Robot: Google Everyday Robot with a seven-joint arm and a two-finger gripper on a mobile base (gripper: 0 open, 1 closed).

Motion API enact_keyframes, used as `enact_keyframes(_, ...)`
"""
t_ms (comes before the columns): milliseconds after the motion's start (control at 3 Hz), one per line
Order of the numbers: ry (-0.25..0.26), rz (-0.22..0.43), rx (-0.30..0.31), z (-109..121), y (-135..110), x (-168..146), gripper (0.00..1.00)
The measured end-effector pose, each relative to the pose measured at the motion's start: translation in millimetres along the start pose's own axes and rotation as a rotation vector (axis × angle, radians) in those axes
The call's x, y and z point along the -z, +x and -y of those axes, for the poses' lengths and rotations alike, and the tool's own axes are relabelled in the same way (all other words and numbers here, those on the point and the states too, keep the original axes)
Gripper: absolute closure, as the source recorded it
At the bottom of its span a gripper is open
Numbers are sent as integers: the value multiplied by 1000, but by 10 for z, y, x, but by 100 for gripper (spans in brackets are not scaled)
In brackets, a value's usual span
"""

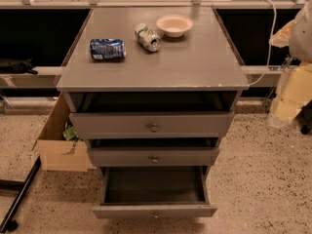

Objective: Close bottom drawer

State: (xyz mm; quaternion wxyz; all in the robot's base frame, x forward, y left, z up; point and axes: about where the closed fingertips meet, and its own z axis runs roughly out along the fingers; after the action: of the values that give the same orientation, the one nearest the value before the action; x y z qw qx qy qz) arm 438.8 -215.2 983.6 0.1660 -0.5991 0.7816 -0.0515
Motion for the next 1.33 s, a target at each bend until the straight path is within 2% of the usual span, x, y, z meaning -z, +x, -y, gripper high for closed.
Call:
enact_keyframes(667, 4, -11, 11, -13, 23, -25, 0)
enact_keyframes(1000, 27, -36, 45, -139, 265, 68, 0)
enact_keyframes(1333, 18, -69, 60, -390, 791, 142, 0)
